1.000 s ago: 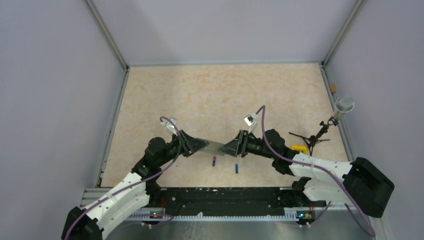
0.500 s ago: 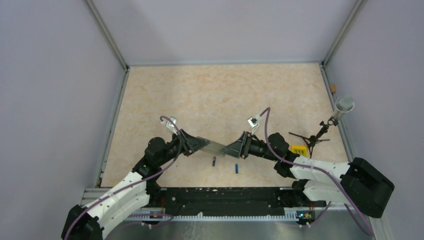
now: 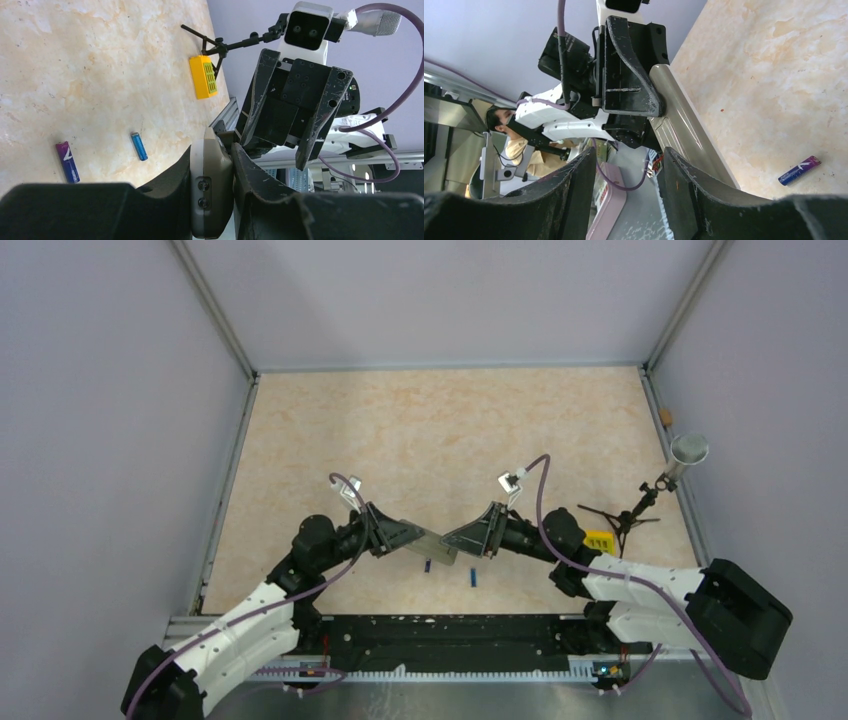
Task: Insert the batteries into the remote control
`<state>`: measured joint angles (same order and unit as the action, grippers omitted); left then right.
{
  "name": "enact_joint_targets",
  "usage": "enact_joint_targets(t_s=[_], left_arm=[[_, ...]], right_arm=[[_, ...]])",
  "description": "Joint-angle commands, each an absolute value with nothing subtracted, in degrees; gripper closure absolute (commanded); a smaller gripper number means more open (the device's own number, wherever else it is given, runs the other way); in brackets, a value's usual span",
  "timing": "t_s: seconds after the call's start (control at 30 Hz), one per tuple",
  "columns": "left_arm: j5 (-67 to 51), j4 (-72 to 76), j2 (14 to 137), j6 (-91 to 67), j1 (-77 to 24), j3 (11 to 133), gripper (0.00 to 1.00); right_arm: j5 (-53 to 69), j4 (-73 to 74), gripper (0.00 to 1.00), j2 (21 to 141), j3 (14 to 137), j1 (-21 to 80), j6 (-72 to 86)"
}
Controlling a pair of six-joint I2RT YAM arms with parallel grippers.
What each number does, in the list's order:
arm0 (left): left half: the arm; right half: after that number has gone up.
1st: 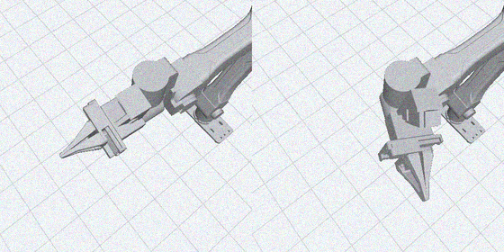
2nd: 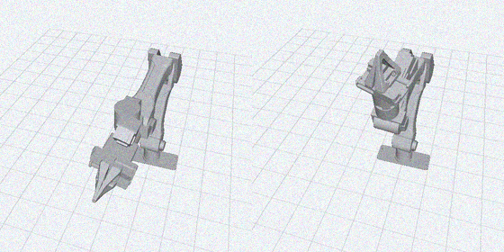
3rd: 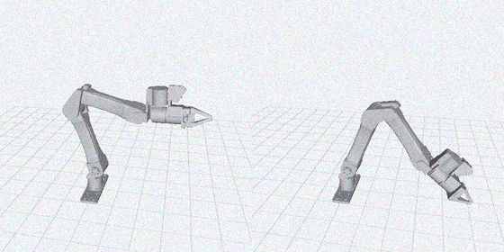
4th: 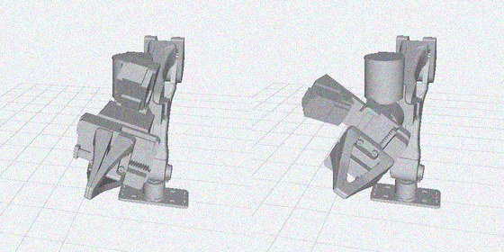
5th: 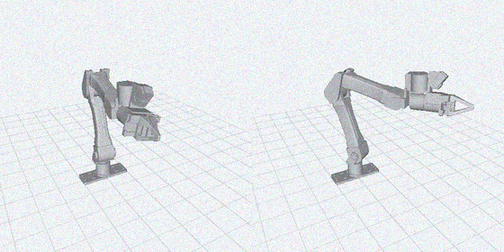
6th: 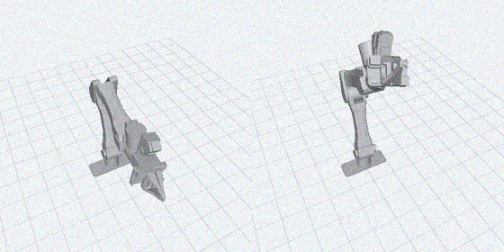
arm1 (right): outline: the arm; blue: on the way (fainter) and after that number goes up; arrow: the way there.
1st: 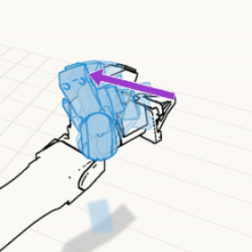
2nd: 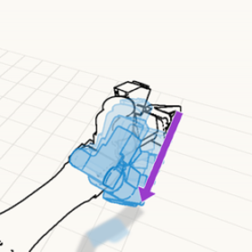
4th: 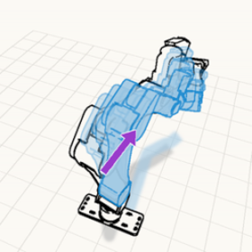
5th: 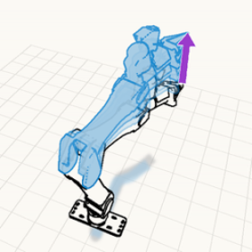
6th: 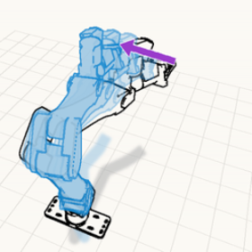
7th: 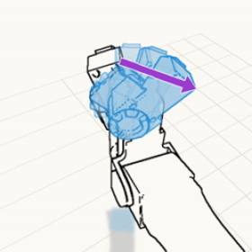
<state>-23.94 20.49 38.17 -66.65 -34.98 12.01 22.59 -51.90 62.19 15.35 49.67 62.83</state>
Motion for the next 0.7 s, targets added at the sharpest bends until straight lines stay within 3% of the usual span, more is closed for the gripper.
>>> enact_joint_targets(t_s=[0.0,0.33,0.67], left_arm=[[-24.8,22.8,37.9,-66.3,-35.0,14.5,1.0],[-21.5,17.6,35.1,-63.4,-35.1,15.7,1.0],[-18.6,14.5,33.6,-62.1,-35.0,16.2,1.0]], right_arm=[[23.1,-54.8,0.49,60.8,16.5,49.9,62.4],[18.6,-34.8,0.49,54.0,19.5,49.9,55.3],[16.1,-27.4,0.49,55.5,22.9,51.6,52.9]])
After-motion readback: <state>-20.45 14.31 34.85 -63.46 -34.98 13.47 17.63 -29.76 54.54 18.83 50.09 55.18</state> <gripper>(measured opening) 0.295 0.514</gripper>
